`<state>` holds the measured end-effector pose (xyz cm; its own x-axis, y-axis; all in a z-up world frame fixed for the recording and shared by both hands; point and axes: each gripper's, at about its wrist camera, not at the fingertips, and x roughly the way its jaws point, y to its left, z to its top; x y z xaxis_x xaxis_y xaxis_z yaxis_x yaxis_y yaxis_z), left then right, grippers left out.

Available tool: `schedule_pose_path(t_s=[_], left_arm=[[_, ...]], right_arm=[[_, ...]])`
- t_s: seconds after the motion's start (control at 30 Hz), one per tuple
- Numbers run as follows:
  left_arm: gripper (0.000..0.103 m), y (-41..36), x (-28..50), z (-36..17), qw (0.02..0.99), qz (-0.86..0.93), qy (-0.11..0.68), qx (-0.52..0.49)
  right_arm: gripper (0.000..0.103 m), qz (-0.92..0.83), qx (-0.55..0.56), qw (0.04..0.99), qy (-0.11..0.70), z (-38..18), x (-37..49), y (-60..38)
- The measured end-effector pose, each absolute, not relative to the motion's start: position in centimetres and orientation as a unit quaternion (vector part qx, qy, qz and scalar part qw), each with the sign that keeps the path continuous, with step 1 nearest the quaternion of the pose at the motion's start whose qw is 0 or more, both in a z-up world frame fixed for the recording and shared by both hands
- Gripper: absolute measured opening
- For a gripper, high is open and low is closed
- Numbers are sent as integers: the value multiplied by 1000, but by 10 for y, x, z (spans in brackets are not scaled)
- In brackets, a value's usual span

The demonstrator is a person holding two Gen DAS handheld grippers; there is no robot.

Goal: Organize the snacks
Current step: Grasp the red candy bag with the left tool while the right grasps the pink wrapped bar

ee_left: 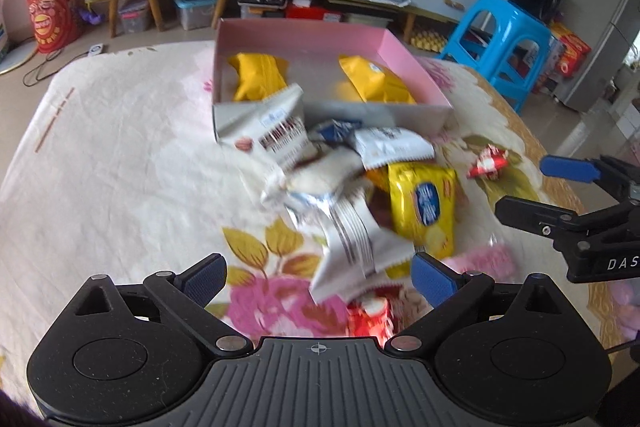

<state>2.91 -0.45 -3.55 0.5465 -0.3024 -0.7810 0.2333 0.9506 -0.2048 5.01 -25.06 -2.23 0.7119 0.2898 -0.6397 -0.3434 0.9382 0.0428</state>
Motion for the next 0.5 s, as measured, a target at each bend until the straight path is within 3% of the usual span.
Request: schedule_pose_path(t_s=[0.5], left_arm=[[99, -35, -2, -70, 849, -233, 475, 19]], right_arm=[[96, 283, -99, 871, 390, -63, 22, -252]])
